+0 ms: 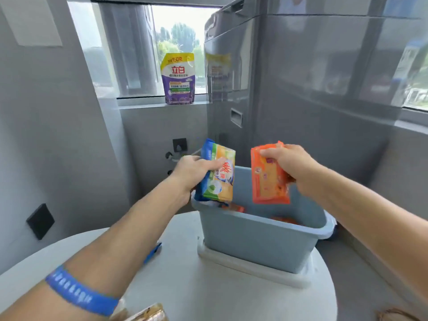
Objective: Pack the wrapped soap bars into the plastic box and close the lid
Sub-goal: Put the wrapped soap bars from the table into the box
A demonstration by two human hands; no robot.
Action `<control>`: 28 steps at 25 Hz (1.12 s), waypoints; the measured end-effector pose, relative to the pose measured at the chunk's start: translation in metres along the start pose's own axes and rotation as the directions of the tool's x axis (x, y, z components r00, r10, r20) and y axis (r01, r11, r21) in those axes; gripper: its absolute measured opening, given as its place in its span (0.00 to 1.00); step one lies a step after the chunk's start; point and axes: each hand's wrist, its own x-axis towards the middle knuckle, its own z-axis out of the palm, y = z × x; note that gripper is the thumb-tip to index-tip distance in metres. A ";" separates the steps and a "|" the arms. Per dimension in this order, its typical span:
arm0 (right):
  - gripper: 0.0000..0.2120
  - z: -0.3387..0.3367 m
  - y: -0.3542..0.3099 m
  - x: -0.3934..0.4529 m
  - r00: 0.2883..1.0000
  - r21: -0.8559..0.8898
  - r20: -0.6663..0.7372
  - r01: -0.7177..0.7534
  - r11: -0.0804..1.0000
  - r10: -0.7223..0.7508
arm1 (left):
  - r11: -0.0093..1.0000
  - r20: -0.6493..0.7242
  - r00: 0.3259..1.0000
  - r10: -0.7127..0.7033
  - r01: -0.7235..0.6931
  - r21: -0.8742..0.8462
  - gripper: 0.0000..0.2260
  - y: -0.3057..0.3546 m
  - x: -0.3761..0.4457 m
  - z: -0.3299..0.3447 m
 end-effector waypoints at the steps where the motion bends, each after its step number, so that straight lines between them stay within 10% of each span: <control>1: 0.11 0.000 0.011 0.016 0.999 -0.127 0.034 -0.012 0.992 0.017 | 0.979 -0.007 0.999 0.046 -0.044 0.199 0.17 0.000 0.017 0.012; 6: 0.14 0.022 0.063 0.054 0.961 -0.454 0.177 -0.111 0.884 0.211 | 0.512 0.113 0.994 0.000 -0.096 0.854 0.24 -0.006 0.061 0.045; 12: 0.12 0.025 0.089 0.066 0.937 -0.624 0.252 -0.034 0.781 0.242 | 0.470 0.123 0.972 -0.200 -0.015 0.882 0.18 -0.035 0.067 0.058; 15: 0.13 0.028 0.092 0.057 0.965 -0.867 0.262 0.221 0.447 0.030 | 0.178 0.150 0.988 -0.044 -0.140 0.974 0.09 -0.040 0.062 0.060; 19: 0.10 0.027 0.094 0.058 0.945 -0.899 0.324 0.291 0.328 0.051 | -0.075 0.261 0.961 0.089 -0.255 0.964 0.05 -0.035 0.055 0.056; 23: 0.04 0.018 0.086 0.062 0.891 -0.810 0.454 0.423 0.406 -0.022 | 0.163 0.306 0.951 -0.037 -0.297 0.941 0.09 -0.040 0.049 0.041; 28: 0.03 0.026 0.028 0.025 0.843 -0.611 0.478 0.521 0.596 -0.247 | 0.643 0.001 0.808 0.590 -0.470 0.605 0.08 -0.064 -0.001 -0.038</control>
